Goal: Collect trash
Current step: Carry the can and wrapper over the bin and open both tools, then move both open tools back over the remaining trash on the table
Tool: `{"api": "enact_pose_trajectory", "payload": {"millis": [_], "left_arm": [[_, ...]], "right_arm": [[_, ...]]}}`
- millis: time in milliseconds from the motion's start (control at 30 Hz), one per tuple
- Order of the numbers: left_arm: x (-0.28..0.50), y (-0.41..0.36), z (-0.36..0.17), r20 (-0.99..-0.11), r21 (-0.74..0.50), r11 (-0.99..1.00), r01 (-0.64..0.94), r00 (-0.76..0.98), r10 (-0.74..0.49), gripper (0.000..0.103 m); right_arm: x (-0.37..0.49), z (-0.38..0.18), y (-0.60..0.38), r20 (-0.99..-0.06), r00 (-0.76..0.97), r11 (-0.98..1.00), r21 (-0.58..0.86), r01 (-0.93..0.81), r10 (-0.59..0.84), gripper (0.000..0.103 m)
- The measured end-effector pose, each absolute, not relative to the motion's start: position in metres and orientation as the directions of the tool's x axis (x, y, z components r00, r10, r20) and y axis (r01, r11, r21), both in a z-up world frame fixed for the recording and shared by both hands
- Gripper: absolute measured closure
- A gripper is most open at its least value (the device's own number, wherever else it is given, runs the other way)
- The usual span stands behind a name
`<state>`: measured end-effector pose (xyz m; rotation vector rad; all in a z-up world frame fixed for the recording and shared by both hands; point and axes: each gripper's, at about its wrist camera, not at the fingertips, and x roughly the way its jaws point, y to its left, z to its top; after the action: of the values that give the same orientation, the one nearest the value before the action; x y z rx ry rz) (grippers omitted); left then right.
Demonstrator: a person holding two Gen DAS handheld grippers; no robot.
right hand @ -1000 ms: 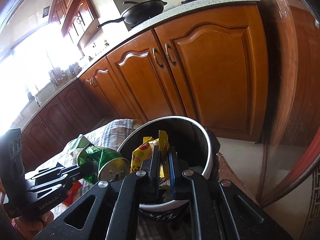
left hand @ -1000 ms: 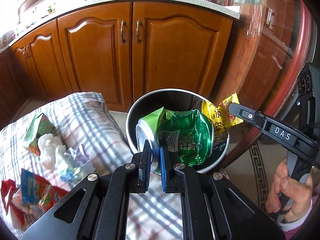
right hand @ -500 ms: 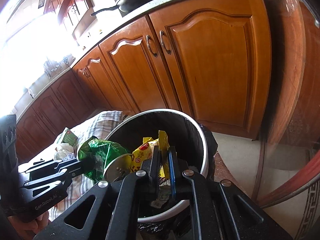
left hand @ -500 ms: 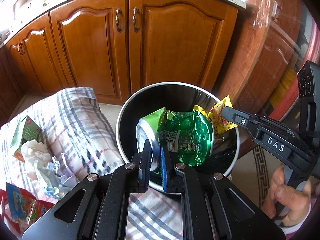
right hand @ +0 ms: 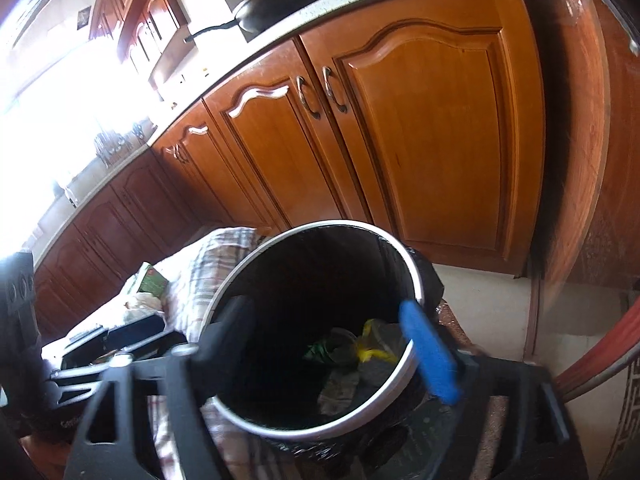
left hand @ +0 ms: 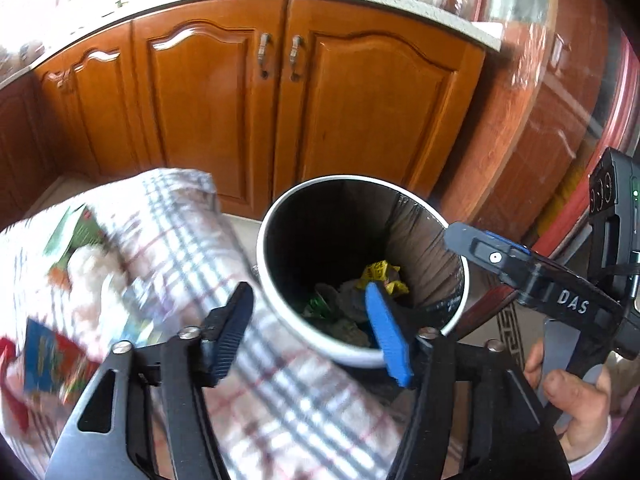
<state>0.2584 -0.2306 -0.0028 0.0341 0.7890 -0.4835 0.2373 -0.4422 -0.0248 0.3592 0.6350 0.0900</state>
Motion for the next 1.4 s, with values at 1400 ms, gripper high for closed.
{"api": "enact_pose_trajectory", "payload": {"millis": [1400], "left_arm": [[0.151,0.022,-0.031,-0.669,-0.232,0.973,0.002,0.725,-0.162,0.036]], "right_arm": [[0.187,-0.044,-0.228,-0.6,0.665,0.892,0.359,-0.274,0.445,0.027]]}}
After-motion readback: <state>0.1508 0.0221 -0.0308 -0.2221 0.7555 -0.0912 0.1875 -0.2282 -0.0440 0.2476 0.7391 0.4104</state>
